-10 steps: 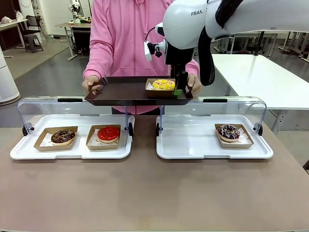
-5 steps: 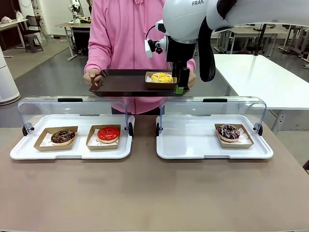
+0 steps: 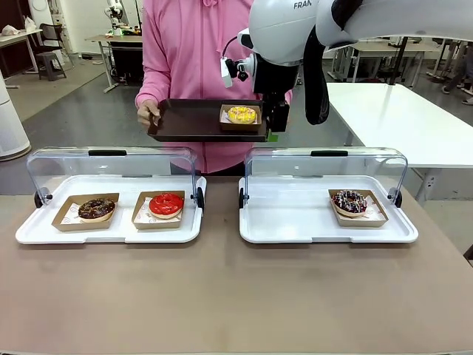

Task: Provide the desired donut to the person.
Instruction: Pick up and lift the Paper togo box containing the Donut pointed at by the person.

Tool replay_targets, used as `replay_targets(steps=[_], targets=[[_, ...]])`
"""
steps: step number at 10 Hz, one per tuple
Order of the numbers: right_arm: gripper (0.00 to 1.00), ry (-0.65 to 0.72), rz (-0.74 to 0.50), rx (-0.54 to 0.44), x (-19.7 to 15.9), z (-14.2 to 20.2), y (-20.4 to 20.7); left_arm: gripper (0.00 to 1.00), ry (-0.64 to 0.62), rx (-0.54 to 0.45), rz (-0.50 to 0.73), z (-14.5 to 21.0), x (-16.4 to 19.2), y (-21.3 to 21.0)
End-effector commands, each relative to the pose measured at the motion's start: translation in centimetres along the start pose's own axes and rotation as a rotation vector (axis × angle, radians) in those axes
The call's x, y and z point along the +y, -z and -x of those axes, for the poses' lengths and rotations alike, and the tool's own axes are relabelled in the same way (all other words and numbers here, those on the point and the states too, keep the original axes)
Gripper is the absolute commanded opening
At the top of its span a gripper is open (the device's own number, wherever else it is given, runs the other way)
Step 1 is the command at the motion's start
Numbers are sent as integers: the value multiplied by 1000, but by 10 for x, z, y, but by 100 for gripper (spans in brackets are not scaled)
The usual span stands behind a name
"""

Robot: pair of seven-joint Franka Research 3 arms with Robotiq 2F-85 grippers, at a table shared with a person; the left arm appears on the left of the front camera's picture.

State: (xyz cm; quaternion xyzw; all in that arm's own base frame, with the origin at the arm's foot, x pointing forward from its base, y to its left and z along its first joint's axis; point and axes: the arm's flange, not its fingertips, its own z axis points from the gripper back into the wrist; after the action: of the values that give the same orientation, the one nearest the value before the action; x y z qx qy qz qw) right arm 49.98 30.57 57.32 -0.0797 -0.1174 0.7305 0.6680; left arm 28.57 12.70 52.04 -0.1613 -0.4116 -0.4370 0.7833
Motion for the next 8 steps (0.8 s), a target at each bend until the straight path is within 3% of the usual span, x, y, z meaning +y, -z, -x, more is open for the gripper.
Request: replay_targets(steps=[1,5,6,8], targets=[[100,-6,15,2,1,0,4,100,14,-16,8,3,1,-2],[100,0,0,0,0,0,0,100,14,-16,8,3,1,-2],[100,-7,-21,-132,13,23,-33,100,14,-16,8,3,1,-2],[100,-17,-77,-281,51,107,-68,100,14,-16,8,3,1,-2]])
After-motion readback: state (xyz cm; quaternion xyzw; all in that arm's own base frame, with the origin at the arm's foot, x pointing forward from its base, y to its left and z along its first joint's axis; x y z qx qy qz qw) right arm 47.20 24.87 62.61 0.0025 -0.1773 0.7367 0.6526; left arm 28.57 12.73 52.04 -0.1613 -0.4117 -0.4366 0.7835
